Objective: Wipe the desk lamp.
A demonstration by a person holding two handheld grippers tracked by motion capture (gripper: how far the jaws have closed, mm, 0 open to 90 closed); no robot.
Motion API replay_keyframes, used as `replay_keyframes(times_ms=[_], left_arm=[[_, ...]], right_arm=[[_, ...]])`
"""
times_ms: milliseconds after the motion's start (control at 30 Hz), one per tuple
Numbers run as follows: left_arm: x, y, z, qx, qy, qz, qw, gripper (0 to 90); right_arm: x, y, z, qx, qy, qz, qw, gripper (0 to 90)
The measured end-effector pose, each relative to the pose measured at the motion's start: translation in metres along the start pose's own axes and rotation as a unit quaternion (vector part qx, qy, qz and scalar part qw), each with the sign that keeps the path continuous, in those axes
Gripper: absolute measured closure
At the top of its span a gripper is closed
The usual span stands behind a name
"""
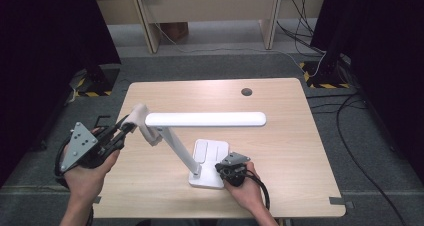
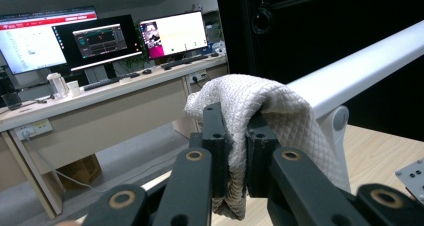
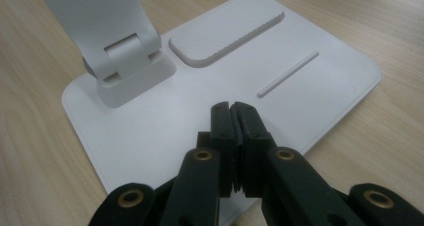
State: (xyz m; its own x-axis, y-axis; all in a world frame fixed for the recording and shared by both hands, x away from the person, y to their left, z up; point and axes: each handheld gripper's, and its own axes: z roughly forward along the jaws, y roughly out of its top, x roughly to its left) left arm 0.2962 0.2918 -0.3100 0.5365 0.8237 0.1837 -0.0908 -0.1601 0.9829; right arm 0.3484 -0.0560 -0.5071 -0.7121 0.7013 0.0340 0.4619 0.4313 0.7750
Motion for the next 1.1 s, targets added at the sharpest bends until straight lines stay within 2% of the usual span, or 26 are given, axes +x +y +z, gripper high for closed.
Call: replay_keyframes(times_ms=[667,1100], left_arm=[[-0.006,0.024,0.004,-0.013,-0.002,0.02,0.9997,83.0],[-0.004,0.031,0.002,-0.026,0.005,0.018,0.9995,83.0]], right_arm=[[0.001,-0.001,0.0,-0.005,-0.001,-0.001,1.0,88.5],[0.001,-0.001,0.0,-0.006,-0.001,-0.002,1.0,88.5]])
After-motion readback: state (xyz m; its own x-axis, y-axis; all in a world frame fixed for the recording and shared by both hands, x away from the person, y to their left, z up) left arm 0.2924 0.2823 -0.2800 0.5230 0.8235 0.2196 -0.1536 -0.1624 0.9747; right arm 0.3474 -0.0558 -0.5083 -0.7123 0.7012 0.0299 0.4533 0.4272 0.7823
